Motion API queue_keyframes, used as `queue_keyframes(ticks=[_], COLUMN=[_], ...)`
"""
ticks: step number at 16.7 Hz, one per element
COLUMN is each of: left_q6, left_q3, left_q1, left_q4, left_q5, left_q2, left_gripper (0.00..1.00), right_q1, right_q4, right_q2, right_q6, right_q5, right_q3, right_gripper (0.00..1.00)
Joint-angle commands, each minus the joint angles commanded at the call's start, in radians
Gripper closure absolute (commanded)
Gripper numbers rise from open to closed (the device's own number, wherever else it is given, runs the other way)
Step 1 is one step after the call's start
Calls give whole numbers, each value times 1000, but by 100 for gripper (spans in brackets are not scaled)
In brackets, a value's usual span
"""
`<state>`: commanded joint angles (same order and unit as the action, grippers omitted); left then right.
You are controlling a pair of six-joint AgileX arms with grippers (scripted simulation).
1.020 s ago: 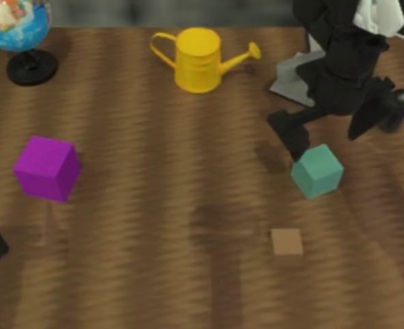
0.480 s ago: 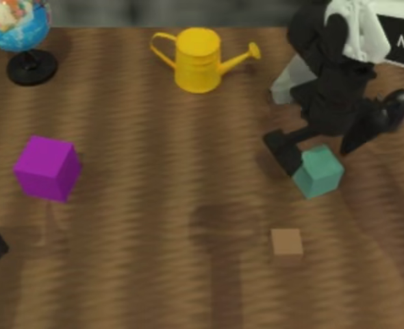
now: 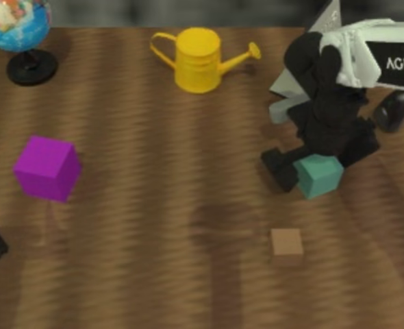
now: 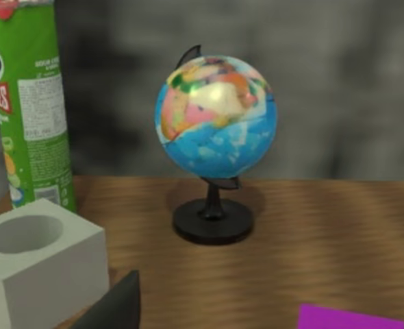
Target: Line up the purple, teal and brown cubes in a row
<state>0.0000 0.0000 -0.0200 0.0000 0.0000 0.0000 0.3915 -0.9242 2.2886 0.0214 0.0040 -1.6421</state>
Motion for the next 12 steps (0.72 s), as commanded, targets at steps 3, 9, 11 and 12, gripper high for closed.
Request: queue_keyframes(ticks=[3,9,11,12], left_q6=[0,0,0,0], left_q3=[0,0,0,0], left_q1=[0,0,0,0], left_q4=[0,0,0,0], left_q5=[0,0,0,0], left_q2=[0,0,0,0], left_gripper=[0,0,0,0], right_q1=[0,0,0,0], right_q4=[0,0,0,0], right_q2=[0,0,0,0], right_q6=[0,0,0,0], right_q5=[0,0,0,0], right_q3=[0,0,0,0], right_gripper=[15,60,75,83])
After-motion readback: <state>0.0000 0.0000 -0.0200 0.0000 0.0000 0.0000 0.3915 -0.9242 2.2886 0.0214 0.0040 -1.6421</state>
